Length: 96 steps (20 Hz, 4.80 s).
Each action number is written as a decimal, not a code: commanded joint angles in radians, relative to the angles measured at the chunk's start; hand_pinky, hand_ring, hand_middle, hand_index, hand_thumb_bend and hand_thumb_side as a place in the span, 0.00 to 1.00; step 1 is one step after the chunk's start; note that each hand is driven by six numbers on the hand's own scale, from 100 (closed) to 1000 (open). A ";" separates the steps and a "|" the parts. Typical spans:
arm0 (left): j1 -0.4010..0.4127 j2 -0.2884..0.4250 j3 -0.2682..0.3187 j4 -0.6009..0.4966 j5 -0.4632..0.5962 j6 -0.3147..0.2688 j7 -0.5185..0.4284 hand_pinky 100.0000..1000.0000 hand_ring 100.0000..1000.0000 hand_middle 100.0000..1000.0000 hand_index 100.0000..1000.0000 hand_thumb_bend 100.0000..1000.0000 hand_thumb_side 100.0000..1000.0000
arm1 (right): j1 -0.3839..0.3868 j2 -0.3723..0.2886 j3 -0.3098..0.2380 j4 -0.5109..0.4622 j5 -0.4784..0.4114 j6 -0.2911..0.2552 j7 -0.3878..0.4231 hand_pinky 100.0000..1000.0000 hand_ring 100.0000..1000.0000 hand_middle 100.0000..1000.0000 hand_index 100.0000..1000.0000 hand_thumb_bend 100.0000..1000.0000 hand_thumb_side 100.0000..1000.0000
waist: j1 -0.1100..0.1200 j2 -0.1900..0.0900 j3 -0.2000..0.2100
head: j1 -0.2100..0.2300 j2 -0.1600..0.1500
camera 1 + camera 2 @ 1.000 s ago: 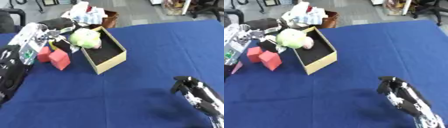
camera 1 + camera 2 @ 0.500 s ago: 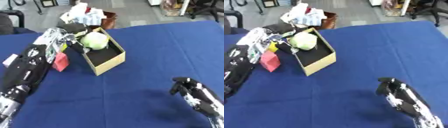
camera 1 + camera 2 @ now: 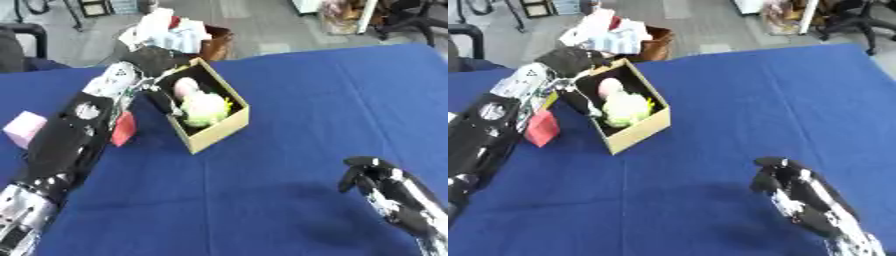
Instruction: Pick up objects on the table and place them in the box.
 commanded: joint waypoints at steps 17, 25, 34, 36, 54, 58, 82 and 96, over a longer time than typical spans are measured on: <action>0.208 0.376 0.194 -0.289 0.488 0.199 -0.110 0.83 0.77 0.79 0.91 0.25 0.44 | -0.004 -0.017 -0.016 -0.012 0.003 0.000 -0.011 0.52 0.54 0.49 0.76 0.00 0.37 | 0.003 -0.023 0.024 | -0.020 -0.012; 0.318 0.421 0.254 -0.114 0.598 0.271 -0.125 0.81 0.75 0.76 0.90 0.19 0.59 | -0.004 -0.023 -0.020 -0.011 0.005 -0.002 -0.016 0.52 0.54 0.49 0.76 0.00 0.38 | 0.005 -0.017 0.029 | -0.024 -0.007; 0.367 0.430 0.277 0.008 0.595 0.287 -0.119 0.79 0.73 0.74 0.90 0.22 0.64 | -0.004 -0.022 -0.022 -0.012 0.005 -0.001 -0.017 0.52 0.54 0.49 0.76 0.00 0.38 | 0.006 -0.019 0.029 | -0.028 -0.006; 0.374 0.430 0.279 0.022 0.597 0.288 -0.120 0.79 0.73 0.74 0.90 0.23 0.65 | -0.004 -0.022 -0.023 -0.012 0.005 -0.001 -0.018 0.52 0.54 0.49 0.76 0.00 0.38 | 0.006 -0.020 0.030 | -0.027 -0.005; 0.411 0.413 0.274 0.047 0.602 0.285 -0.111 0.78 0.71 0.72 0.89 0.21 0.56 | -0.005 -0.022 -0.022 -0.011 0.006 -0.002 -0.015 0.52 0.54 0.49 0.76 0.00 0.37 | 0.004 -0.020 0.031 | -0.002 0.001; 0.415 0.408 0.269 0.036 0.599 0.272 -0.121 0.76 0.67 0.68 0.87 0.18 0.37 | -0.005 -0.021 -0.022 -0.011 0.005 -0.002 -0.015 0.52 0.54 0.49 0.76 0.00 0.37 | 0.003 -0.021 0.031 | -0.005 0.001; 0.217 0.297 0.110 -0.435 0.718 0.196 -0.110 0.67 0.50 0.48 0.78 0.00 0.16 | -0.001 -0.020 -0.016 -0.005 0.003 -0.005 -0.008 0.52 0.54 0.49 0.76 0.00 0.37 | -0.004 -0.028 0.024 | -0.013 0.002; 0.033 -0.009 -0.011 -0.098 0.429 0.100 -0.077 0.74 0.66 0.67 0.86 0.03 0.18 | -0.005 -0.007 -0.006 0.001 -0.004 -0.008 0.002 0.52 0.54 0.49 0.76 0.00 0.37 | -0.024 -0.024 0.011 | -0.003 0.001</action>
